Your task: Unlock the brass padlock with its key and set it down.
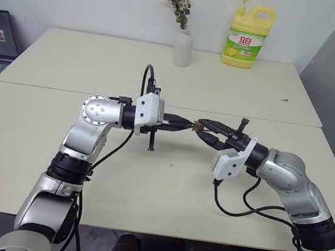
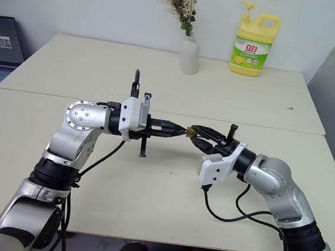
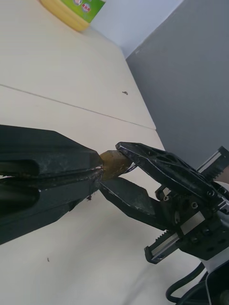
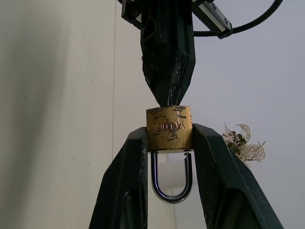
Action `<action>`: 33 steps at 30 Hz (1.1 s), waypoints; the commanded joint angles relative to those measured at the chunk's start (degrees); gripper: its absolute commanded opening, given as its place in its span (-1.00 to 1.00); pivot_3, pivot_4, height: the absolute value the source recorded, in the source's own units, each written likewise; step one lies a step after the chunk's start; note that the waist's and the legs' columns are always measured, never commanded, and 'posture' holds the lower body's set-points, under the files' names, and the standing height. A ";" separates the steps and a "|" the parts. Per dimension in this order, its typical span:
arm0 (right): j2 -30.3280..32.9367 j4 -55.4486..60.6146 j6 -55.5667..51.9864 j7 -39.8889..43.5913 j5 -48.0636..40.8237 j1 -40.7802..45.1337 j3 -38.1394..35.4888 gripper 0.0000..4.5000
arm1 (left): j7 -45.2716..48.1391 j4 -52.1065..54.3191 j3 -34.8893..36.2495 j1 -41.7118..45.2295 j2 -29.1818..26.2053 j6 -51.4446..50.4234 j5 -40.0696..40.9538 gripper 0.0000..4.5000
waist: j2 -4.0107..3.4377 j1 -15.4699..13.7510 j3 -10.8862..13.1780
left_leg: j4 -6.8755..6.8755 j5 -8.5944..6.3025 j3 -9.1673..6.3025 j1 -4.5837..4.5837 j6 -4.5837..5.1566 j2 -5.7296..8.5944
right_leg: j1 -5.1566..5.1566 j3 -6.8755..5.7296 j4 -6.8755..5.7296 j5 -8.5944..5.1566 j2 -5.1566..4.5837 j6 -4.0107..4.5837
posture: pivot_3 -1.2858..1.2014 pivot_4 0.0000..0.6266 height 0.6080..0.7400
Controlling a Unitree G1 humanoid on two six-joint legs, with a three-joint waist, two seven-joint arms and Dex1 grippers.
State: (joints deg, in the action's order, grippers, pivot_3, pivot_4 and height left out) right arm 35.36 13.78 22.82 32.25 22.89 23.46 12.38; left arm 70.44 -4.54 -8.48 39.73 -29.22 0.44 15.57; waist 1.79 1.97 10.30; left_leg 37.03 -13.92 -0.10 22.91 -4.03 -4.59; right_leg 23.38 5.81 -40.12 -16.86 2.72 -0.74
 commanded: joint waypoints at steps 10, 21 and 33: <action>-0.42 3.40 0.14 -0.29 -1.43 0.54 -1.26 -0.59 | -5.87 3.61 4.52 1.94 -0.95 -28.96 11.22 -0.06 | 0.00 0.02 0.00 | 0.00 0.00 -0.03 -0.01 0.00 0.00 | -0.01 -0.02 -0.01 0.00 0.00 0.00 | 0.03 -0.52 1.00; -0.28 3.33 0.13 -0.05 -1.64 0.80 -1.24 -0.59 | -6.56 6.65 7.82 0.86 -2.67 -44.90 21.17 0.22 | 0.00 -0.08 0.00 | 0.01 0.00 -0.07 0.00 0.00 0.00 | -0.01 -0.05 -0.03 0.00 0.00 0.00 | 0.03 -0.52 1.00; -0.16 3.11 0.24 0.05 -1.72 0.91 -1.04 -0.59 | -8.23 8.23 5.29 0.28 -1.84 -43.84 19.71 0.22 | 0.00 -0.11 0.00 | 0.02 0.01 -0.07 -0.02 -0.01 0.00 | -0.01 -0.05 -0.06 0.00 0.00 0.00 | 0.03 -0.52 1.00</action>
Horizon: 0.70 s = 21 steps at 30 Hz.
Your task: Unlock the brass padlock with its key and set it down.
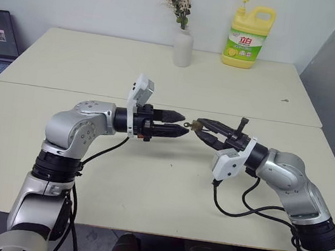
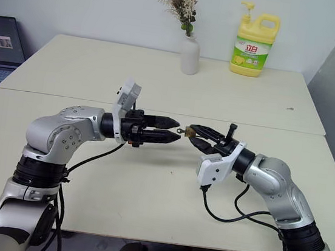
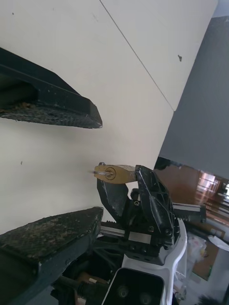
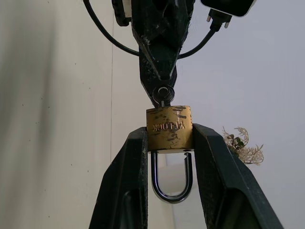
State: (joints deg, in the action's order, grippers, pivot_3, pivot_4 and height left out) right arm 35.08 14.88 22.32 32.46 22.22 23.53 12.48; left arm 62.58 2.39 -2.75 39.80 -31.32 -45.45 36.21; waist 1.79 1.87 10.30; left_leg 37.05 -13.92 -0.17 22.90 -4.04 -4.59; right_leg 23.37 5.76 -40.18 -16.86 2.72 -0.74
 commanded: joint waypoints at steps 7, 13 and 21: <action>0.18 2.11 0.63 -0.10 -1.09 0.60 -1.20 -0.59 | -0.98 0.51 -1.48 0.64 1.68 3.15 -1.57 0.22 | 0.00 0.00 0.00 | 0.00 0.00 0.01 0.00 0.00 0.00 | 0.00 0.01 0.00 0.00 0.00 0.00 | 0.03 -0.52 1.00; 0.21 2.28 0.54 -0.03 -0.98 0.48 -1.16 -0.59 | -1.21 -0.36 -0.55 1.43 2.53 1.84 -0.43 0.22 | 0.00 0.01 0.00 | 0.00 0.00 0.01 0.00 0.00 0.00 | 0.00 0.01 -0.01 0.00 0.00 0.00 | 0.03 -0.52 1.00; 0.27 2.27 0.90 0.02 -0.81 0.61 -0.96 -0.59 | -1.75 -1.02 -0.28 2.30 3.85 1.44 0.35 0.22 | 0.00 -0.01 0.00 | 0.00 0.00 0.00 0.00 0.00 0.00 | 0.00 0.01 -0.01 0.00 0.00 0.00 | 0.03 -0.52 1.00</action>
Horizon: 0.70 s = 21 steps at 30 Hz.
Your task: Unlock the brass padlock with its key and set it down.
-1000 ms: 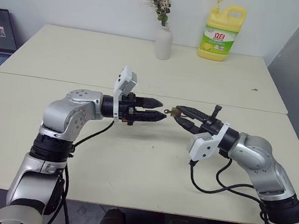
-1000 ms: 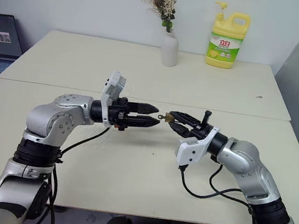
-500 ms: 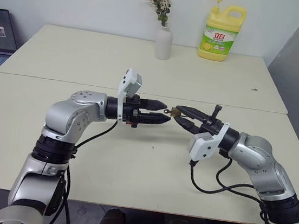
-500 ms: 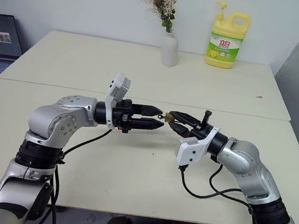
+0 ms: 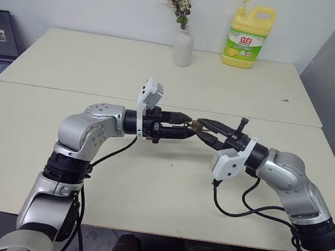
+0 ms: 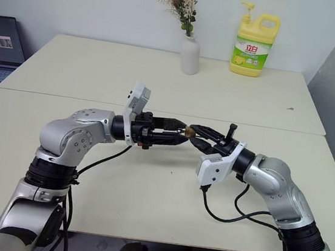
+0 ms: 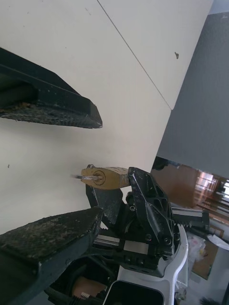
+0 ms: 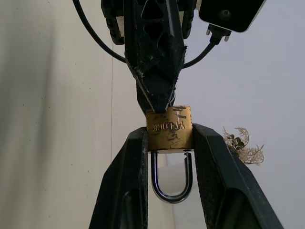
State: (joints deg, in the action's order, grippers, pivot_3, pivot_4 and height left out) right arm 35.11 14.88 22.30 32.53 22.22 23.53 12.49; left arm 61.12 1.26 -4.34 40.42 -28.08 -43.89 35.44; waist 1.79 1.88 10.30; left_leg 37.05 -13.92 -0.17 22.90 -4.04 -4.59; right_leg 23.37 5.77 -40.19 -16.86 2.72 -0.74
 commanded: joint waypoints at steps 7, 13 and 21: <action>0.24 2.23 1.04 0.02 -0.74 0.64 -0.88 -0.59 | 0.00 -0.28 0.48 1.95 0.87 0.75 0.34 0.22 | 0.00 0.00 0.00 | 0.00 0.00 0.00 0.00 0.00 0.00 | 0.00 0.00 0.00 0.00 0.00 0.00 | 0.03 -0.52 1.00; 0.22 2.18 1.24 0.14 -0.69 0.75 -0.76 -0.59 | 0.26 -0.24 -0.14 1.94 1.13 0.84 0.07 -0.07 | 0.00 0.00 0.00 | 0.00 0.00 0.00 0.00 0.00 0.00 | 0.00 0.00 0.00 0.00 0.00 0.00 | 0.03 -0.52 1.00; 0.14 2.12 1.78 0.20 -0.38 1.14 -0.36 -0.59 | 0.78 -0.24 -0.87 1.76 1.20 1.62 -0.49 -0.93 | 0.00 0.01 0.00 | 0.00 0.00 0.00 -0.01 0.00 0.00 | 0.00 0.00 0.00 0.00 0.00 0.00 | 0.03 -0.52 1.00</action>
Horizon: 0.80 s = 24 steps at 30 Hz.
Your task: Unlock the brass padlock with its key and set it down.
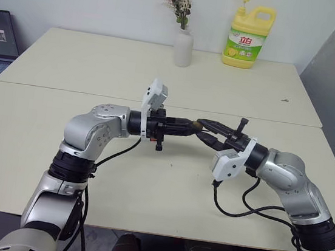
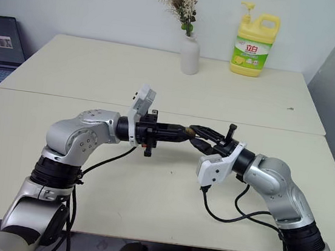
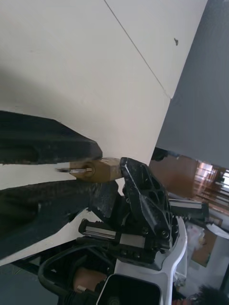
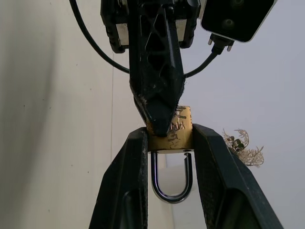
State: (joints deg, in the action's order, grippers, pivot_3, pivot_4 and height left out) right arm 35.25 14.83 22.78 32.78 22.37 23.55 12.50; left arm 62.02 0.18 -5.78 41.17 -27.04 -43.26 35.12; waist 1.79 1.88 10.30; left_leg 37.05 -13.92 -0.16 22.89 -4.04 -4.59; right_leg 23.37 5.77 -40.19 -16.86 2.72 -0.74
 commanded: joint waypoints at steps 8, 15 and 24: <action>-0.05 2.25 1.63 0.36 -0.97 1.30 -0.04 -0.59 | -0.04 0.70 0.34 0.93 0.34 1.59 -0.58 -0.93 | 0.00 0.00 0.00 | 0.00 0.00 0.00 0.00 0.00 0.00 | 0.00 0.00 0.00 0.00 0.00 0.00 | 0.03 -0.52 1.00; 0.15 2.51 0.14 2.68 -2.63 0.23 0.36 -0.59 | 0.15 0.45 0.28 0.83 0.42 2.45 -0.92 -0.93 | 0.00 0.00 0.00 | 0.00 0.00 0.00 0.00 0.00 0.00 | 0.00 0.00 0.00 0.00 0.00 0.00 | 0.03 -0.52 1.00; 4.61 1.86 -0.73 3.08 -2.32 -3.11 -3.95 0.18 | 0.09 -0.04 0.72 0.68 0.82 3.60 -1.18 -0.93 | 0.00 -0.07 0.00 | 0.00 0.00 0.00 0.02 0.00 0.01 | 0.00 0.00 0.01 0.00 0.00 0.00 | 0.03 -0.52 1.00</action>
State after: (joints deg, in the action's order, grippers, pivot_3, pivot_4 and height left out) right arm 38.21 15.32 22.07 35.02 21.06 21.25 11.37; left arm 62.01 -0.60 -6.56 41.10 -26.50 -41.10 33.61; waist 1.79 1.81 10.30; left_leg 37.05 -13.92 -0.16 22.91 -4.04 -4.57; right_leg 23.36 5.78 -40.17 -16.86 2.71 -0.74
